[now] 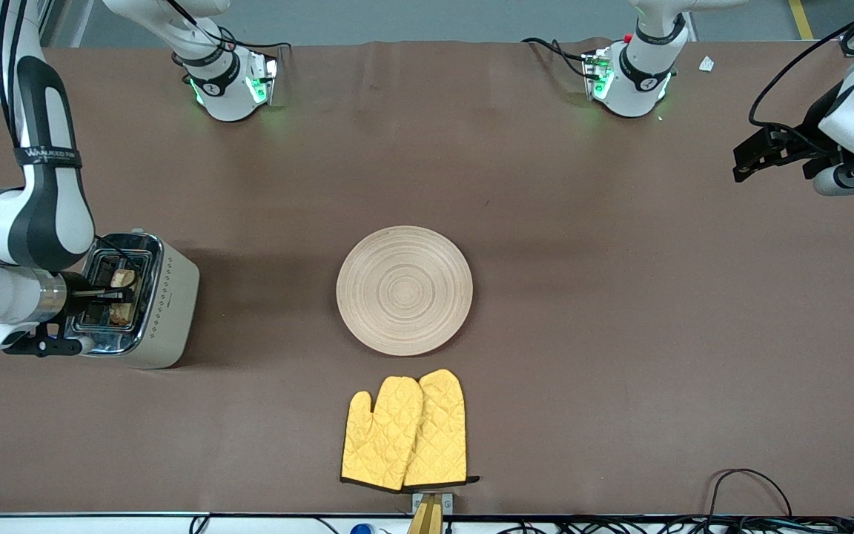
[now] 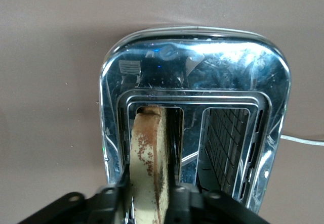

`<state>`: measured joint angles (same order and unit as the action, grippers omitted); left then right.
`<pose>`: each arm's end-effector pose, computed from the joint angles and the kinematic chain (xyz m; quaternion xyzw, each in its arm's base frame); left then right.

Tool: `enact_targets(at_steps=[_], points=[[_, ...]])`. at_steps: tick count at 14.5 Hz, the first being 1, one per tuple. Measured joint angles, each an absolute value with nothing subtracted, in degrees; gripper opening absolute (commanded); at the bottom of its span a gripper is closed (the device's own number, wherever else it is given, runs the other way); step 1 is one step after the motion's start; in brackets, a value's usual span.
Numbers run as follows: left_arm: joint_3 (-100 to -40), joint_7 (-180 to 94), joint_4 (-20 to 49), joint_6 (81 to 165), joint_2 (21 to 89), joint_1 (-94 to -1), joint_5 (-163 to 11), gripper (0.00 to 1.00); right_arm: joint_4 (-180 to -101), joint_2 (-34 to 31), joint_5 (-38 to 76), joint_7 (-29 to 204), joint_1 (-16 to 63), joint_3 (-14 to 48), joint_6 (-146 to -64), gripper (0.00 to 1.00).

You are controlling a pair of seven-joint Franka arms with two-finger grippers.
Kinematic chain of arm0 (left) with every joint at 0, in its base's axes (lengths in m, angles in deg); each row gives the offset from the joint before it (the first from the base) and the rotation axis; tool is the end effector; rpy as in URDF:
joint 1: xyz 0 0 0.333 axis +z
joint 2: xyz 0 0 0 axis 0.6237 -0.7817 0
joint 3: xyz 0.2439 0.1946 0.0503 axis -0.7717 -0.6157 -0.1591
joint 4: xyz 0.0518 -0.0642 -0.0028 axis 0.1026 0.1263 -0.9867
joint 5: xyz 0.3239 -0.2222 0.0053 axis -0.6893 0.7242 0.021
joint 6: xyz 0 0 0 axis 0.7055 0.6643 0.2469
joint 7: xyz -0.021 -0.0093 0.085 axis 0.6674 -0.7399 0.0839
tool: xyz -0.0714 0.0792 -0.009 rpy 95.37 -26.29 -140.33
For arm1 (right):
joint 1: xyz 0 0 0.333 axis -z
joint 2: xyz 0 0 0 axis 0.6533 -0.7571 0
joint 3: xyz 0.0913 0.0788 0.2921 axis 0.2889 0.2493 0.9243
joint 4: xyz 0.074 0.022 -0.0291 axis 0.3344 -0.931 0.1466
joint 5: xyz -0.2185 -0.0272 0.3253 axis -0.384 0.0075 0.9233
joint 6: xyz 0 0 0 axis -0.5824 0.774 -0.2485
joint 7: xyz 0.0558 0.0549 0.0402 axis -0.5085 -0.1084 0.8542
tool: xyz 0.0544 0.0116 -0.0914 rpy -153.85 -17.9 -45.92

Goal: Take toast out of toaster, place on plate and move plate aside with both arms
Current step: 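Reach the right gripper down to the toast in the toaster slot, then grasp the toast with the right gripper and lift it out, then carry the toast with the right gripper and release it onto the plate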

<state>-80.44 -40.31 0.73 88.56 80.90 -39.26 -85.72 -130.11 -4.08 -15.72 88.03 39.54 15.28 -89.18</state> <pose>0.5352 -0.0762 0.6464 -0.9995 -0.0069 0.0299 0.0110 0.6531 -0.0550 0.3690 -0.9916 0.0055 0.1292 0.0022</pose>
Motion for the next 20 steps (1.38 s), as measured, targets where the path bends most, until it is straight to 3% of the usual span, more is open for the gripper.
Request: enact_targets(at_steps=[6, 12, 16, 20], points=[[-80.4, -40.3, 0.7, 88.6, 80.9, -39.3, -85.7, 1.00, -127.7, -0.1, -15.0, 88.8, 39.0, 16.3, -83.4, 0.10], [-80.4, -40.3, 0.7, 88.6, 80.9, -39.3, -85.7, 1.00, -123.5, 4.4, -5.1, 76.2, 37.3, 22.7, -75.4, 0.11], [-80.5, -40.3, 0.7, 88.6, 80.9, -39.2, -85.7, 1.00, -124.1, 1.6, -0.6, 70.7, 36.6, 30.7, -81.8, 0.11], [-80.5, -40.3, 0.7, 88.6, 80.6, -39.2, -85.7, 1.00, -125.6, -5.5, 4.7, 63.4, 35.6, 38.5, -95.0, 0.11]])
